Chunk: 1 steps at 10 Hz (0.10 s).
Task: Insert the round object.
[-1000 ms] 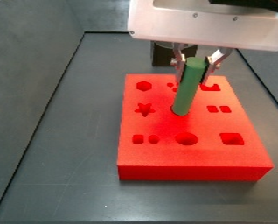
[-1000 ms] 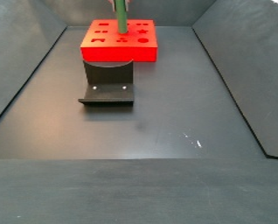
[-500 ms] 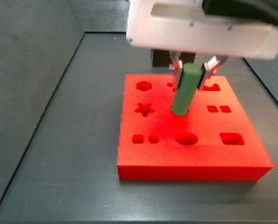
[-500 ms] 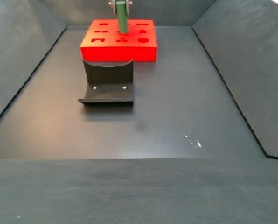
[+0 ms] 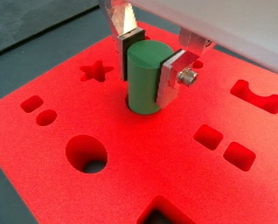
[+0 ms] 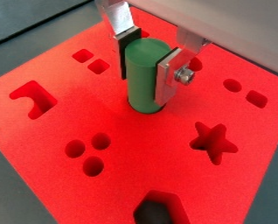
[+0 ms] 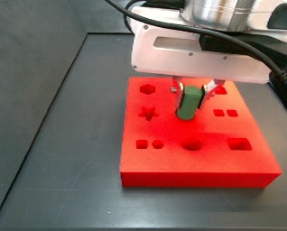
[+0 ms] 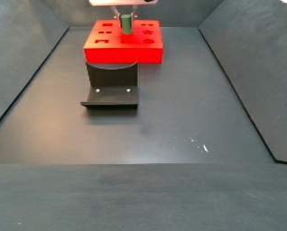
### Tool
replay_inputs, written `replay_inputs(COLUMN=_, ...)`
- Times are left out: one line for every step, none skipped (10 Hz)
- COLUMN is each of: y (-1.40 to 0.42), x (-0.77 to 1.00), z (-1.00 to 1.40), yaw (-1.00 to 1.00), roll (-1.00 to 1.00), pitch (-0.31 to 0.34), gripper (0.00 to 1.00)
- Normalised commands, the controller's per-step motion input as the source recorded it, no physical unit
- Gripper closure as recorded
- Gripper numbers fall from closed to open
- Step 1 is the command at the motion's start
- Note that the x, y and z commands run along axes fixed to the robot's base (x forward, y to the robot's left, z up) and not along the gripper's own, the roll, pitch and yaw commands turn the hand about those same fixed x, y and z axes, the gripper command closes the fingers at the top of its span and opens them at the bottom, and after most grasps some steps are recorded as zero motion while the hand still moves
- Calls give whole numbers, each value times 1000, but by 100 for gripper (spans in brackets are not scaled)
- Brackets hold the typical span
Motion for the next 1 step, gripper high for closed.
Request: replay_inputs(y=0, x=0, z=0, yaw=0, roll=0, pitch=0, gripper=100)
